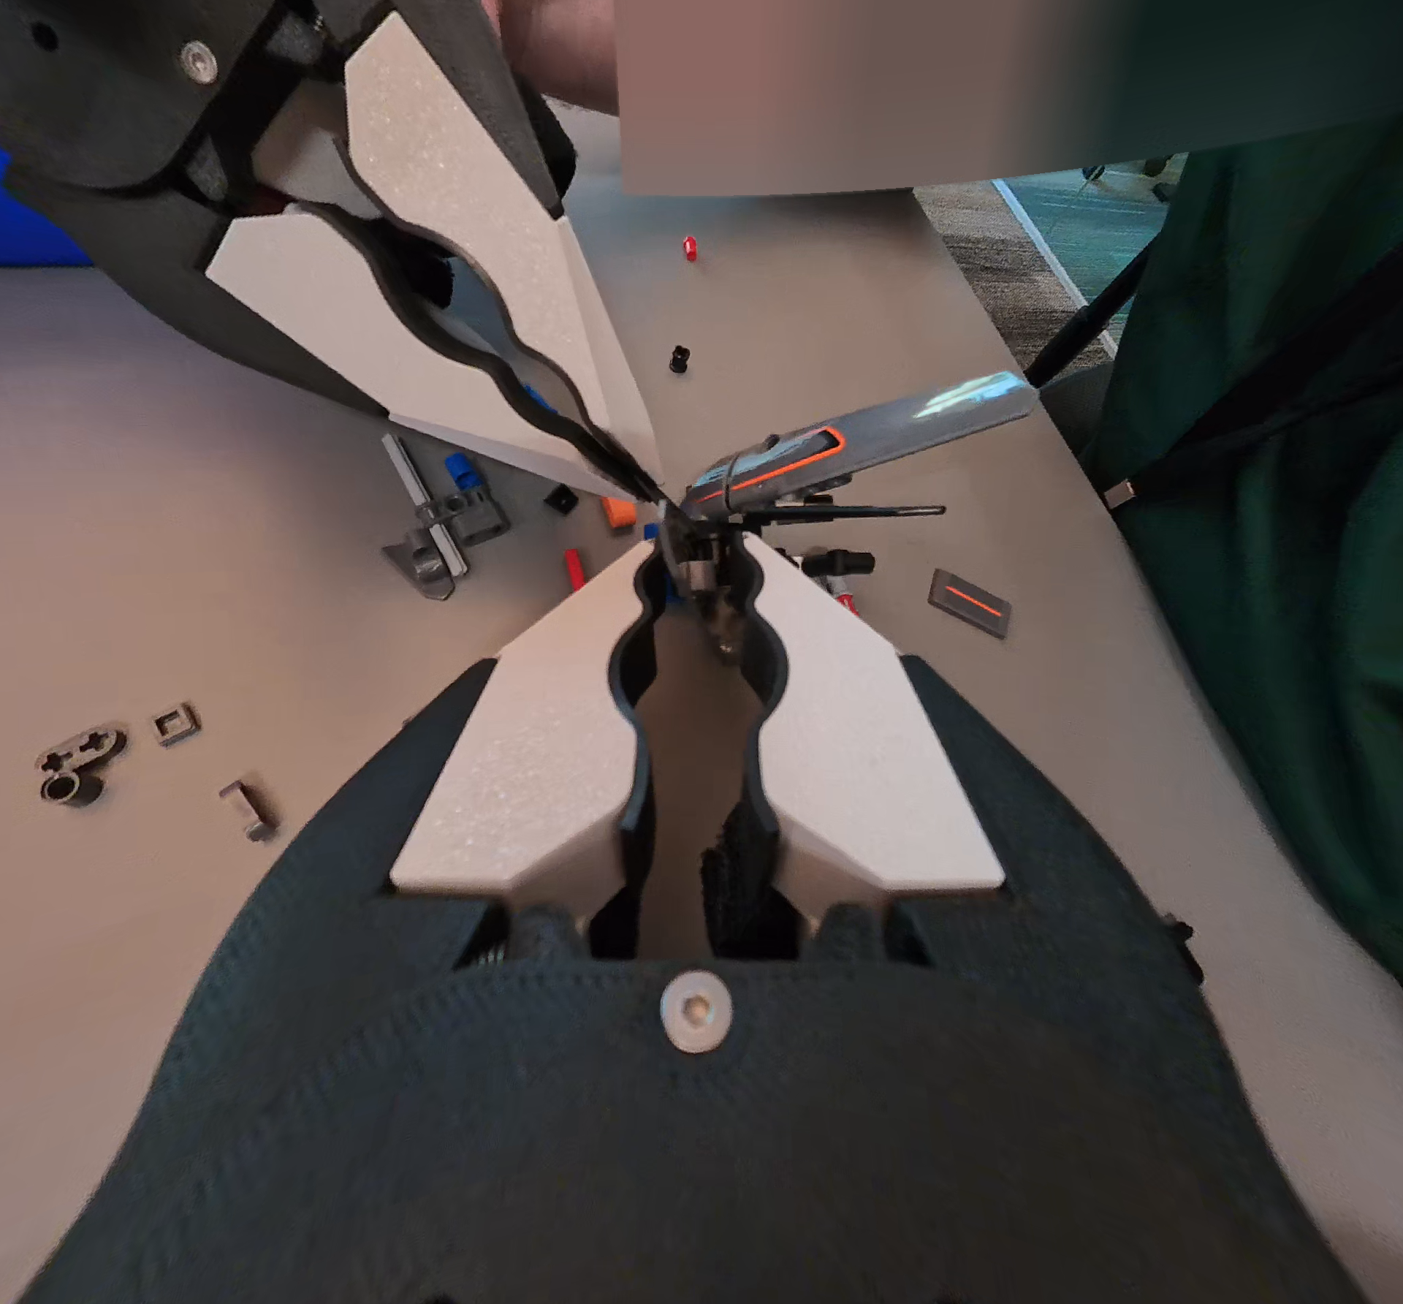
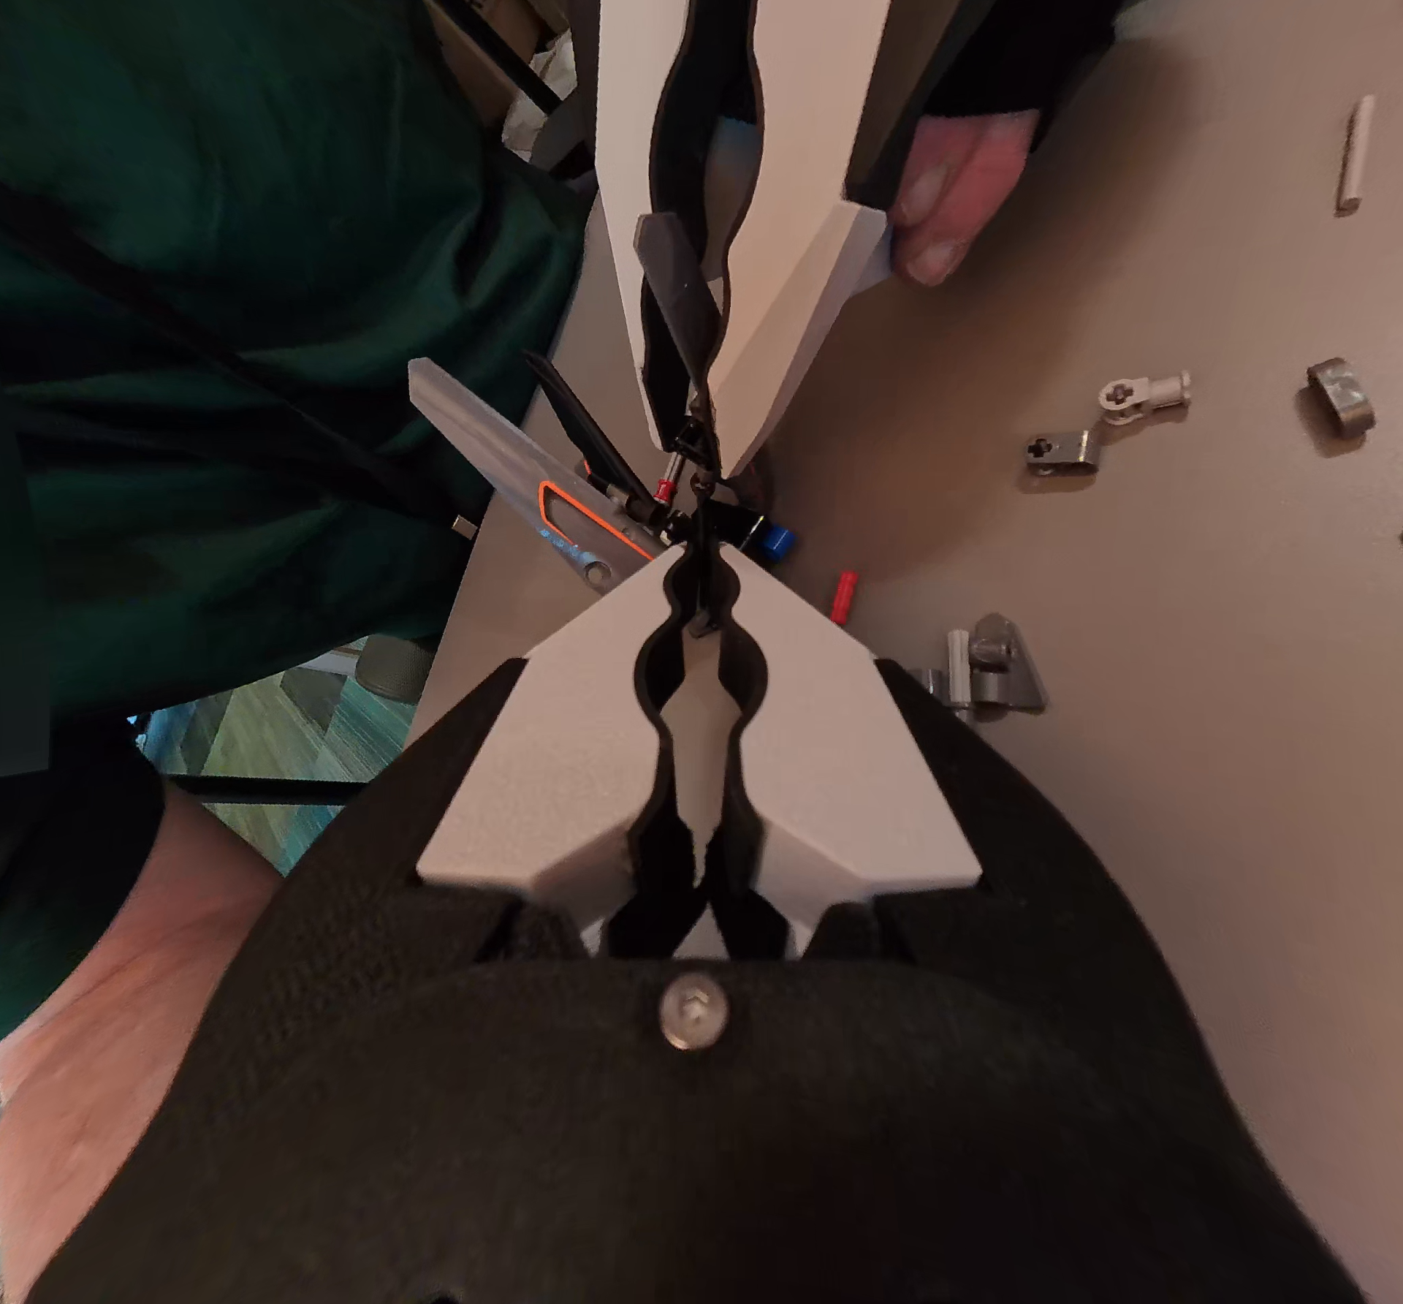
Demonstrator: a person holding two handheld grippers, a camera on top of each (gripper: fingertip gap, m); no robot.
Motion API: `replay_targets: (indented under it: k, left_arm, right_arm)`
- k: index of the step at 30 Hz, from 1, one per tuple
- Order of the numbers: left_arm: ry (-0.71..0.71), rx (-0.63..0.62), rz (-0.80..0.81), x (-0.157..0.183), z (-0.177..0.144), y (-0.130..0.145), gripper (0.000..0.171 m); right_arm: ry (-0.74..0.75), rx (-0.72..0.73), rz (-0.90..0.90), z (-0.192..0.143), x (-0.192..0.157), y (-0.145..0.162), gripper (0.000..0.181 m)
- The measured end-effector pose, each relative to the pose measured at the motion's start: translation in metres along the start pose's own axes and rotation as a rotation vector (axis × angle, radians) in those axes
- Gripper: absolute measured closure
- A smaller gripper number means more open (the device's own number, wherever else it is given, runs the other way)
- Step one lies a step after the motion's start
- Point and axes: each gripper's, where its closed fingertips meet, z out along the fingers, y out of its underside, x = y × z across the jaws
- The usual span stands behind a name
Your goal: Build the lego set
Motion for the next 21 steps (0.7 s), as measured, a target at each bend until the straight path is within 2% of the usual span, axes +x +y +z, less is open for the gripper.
replay_targets:
  k: [13, 21]
  left_arm:
    - [0.069, -0.008, 0.091, 0.016, 0.004, 0.0, 0.158]
    - [0.064, 0.002, 0.121, 0.019, 0.004, -0.004, 0.158]
  right_arm:
    - [-0.042, 0.009, -0.025, 0.002, -0.005, -0.002, 0.181]
    - [-0.088, -0.006, -0.035, 0.008, -0.012, -0.002, 0.181]
